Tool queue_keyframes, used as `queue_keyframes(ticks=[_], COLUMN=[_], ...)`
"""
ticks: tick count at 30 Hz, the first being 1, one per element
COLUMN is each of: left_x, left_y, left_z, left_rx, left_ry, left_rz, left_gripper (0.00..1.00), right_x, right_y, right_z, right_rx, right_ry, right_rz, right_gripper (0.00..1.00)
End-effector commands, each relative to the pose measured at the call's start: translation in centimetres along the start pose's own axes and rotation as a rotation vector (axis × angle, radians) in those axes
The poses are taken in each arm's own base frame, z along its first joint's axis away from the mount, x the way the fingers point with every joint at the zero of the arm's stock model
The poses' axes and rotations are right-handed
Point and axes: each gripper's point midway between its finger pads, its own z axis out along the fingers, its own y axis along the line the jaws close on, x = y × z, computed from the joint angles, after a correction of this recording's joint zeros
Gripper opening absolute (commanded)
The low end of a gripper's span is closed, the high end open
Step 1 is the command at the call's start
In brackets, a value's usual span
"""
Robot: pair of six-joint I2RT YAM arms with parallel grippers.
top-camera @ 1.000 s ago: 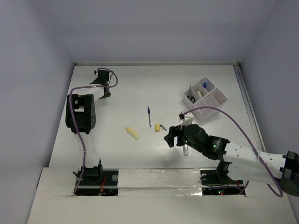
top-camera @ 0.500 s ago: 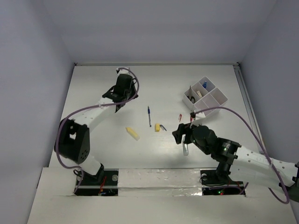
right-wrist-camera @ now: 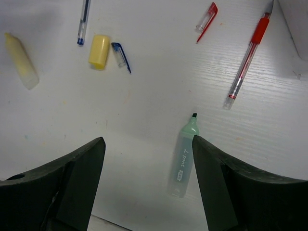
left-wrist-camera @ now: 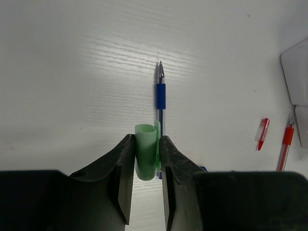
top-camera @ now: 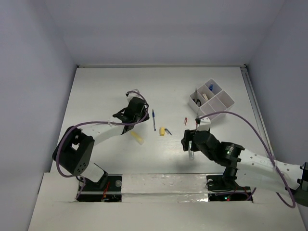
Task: Sort the stationery into containers
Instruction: Move the pen cap to the center of the board.
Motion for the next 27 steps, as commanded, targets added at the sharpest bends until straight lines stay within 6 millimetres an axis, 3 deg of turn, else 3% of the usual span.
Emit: queue_keyframes(ticks=[1, 4, 12, 16, 19, 27], left_x=[-0.5, -0.1, 1.0, 1.3, 1.3, 0.1], left_y=[-0.6, -0.4, 1.5, 1.9, 1.8, 1.7], left_z=[0.9, 1.4, 2.6, 2.7, 2.7, 1.8], left_rx=[0.019, 0.010, -0.061, -0.068, -0.065, -0.061], left_ry=[-0.050, -0.042, -0.039, -0.042, -0.043, -0.080], left_rz=[-0.057, -0.062, -0.047, -0.048, -0.047, -0.042], left_gripper=[0.01, 0.08, 0.14, 0.25, 0.33, 0.42], right_x=[-0.3, -0.4, -1.6, -2.8, -3.5, -4.7], right_y=[0.7, 1.7, 4.0, 5.2, 6.6, 9.9], right_z=[0.1, 0.7, 1.8, 2.1, 2.9, 5.1], right_rx=[-0.003, -0.028, -0.072, -0.095, -0.113, -0.165], right_ry=[-0.003, 0.006, -0.001, -0.019, -0.017, -0.037], right_rz=[0.024, 0.001, -0.032, -0.055, -0.078, -0.100], right_gripper=[0.78, 0.78, 0.79, 0.79, 0.79, 0.79])
